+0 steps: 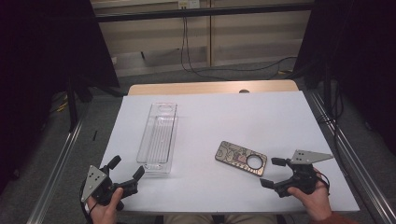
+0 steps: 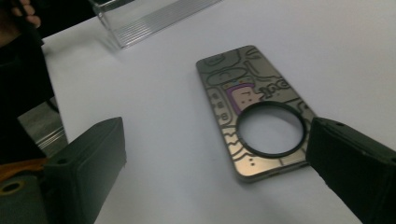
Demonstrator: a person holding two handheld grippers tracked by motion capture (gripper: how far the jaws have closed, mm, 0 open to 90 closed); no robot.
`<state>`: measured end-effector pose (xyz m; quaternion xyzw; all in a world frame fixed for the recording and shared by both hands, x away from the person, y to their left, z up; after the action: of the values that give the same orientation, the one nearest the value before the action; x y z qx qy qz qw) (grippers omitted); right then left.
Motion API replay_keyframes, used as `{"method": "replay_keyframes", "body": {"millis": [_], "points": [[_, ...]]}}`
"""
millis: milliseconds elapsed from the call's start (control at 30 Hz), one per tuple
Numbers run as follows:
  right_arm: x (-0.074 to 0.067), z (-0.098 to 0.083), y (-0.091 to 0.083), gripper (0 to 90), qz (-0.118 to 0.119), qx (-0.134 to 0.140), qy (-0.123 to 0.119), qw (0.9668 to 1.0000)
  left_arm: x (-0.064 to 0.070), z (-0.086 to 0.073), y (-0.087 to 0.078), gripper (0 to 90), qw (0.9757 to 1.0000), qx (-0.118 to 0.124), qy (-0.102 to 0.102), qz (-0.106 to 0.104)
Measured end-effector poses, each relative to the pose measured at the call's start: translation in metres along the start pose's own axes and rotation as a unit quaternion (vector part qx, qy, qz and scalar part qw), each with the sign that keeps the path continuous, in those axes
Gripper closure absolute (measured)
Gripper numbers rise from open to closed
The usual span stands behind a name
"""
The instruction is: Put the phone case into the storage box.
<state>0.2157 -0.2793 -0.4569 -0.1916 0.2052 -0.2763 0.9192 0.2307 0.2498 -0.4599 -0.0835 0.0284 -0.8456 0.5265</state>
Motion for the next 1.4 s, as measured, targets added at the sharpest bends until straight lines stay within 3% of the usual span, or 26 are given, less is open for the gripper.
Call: {"method": "replay_keyframes", "body": {"millis": [133,300,433,533,900,967,1000,1067,1400], "points": [[-0.003,0.001,0.006,5.7,0.010,-0.013,0.001,0.9999,0.000,0.000,0.000,2.4,1.0000,0.000,0.001,0.000],[-0.005,0.005,0.011,21.3,0.030,-0.017,0.005,0.9994,0.000,0.000,0.000,2.3,1.0000,0.001,0.002,0.001],[-0.006,0.007,0.014,27.5,0.044,-0.021,0.006,0.9988,0.000,0.000,0.000,2.3,1.0000,0.001,-0.001,0.001],[-0.006,0.008,0.022,36.5,0.052,-0.049,0.004,0.9975,0.000,0.000,0.000,2.2,1.0000,-0.002,0.001,0.003],[0.004,0.016,0.042,70.4,0.065,-0.098,0.012,0.9930,0.000,0.000,0.001,2.3,1.0000,-0.001,0.003,0.005],[0.005,0.016,0.044,74.4,0.067,-0.100,0.010,0.9927,0.000,0.000,0.001,2.2,1.0000,-0.002,0.005,0.002],[0.005,0.016,0.043,84.0,0.062,-0.094,0.003,0.9937,0.000,0.000,0.000,2.2,1.0000,-0.003,0.007,0.003],[0.004,0.016,0.043,89.3,0.061,-0.102,-0.003,0.9929,0.000,0.000,0.000,2.2,1.0000,0.000,0.005,0.001],[0.007,0.008,0.052,90.0,0.046,-0.157,-0.015,0.9864,-0.001,-0.001,0.000,2.2,0.9999,-0.004,0.009,-0.001]]}}
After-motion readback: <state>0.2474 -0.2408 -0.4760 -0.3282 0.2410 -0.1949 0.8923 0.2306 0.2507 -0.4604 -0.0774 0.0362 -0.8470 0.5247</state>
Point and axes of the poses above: each handheld gripper's, and its own axes: y roughly forward along the jaws, z roughly out of its top, x roughly to its right, the point moved 1 cm from there along y, roughly forward along the jaws, and after that the axes turned 6 degrees about z, right-handed, at the moved point
